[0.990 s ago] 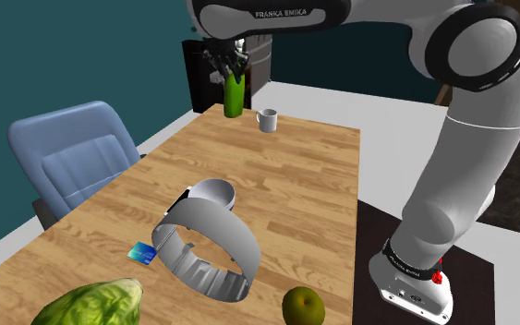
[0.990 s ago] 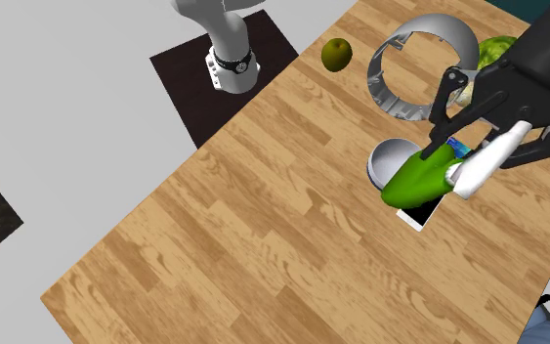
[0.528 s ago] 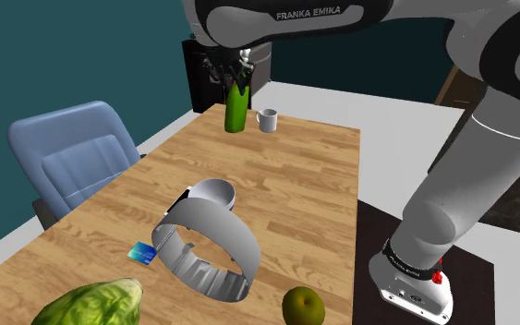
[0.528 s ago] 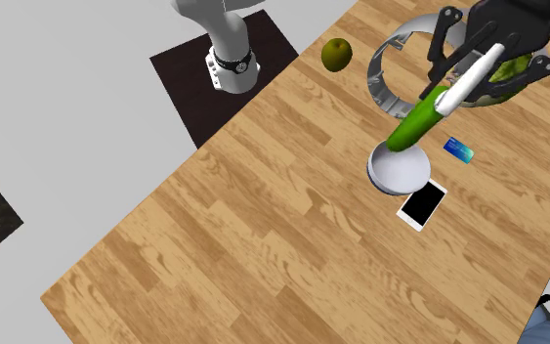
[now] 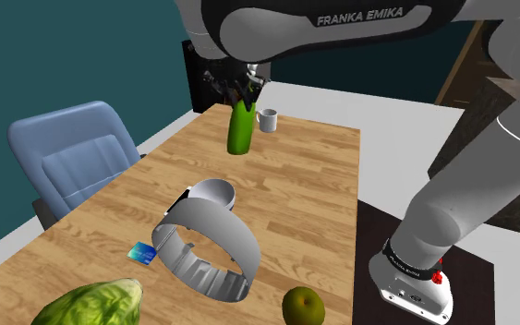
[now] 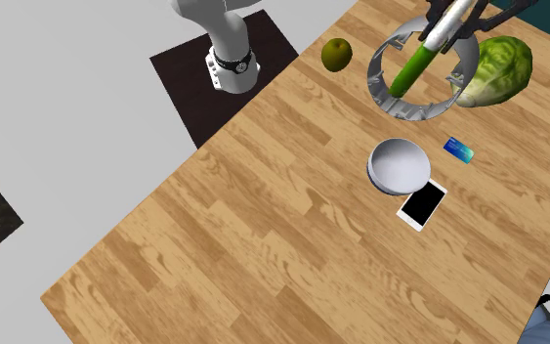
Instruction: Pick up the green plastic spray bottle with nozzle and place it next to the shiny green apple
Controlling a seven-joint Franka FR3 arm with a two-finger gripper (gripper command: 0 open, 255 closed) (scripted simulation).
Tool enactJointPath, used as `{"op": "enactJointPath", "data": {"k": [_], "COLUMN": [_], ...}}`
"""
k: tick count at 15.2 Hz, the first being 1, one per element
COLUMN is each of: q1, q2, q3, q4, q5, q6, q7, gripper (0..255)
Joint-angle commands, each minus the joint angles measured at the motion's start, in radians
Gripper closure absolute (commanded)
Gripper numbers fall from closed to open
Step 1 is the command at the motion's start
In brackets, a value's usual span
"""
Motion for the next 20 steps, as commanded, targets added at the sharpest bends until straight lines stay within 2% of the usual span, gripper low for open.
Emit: {"op": "enactJointPath", "data": {"k": [1,12,20], "q1": [0.019,0.113,0.135], "q2": [-0.04,-0.135,-0.096], "q3": [0.013,0.148,0.333], "q4": [-0.021,-0.024,0.072], "q5": [0.031,0.153,0.201], "q6": [-0.02,-0.16,-0.282], "q7": [0.022,0.2,0.395], "gripper": [255,255,255]}}
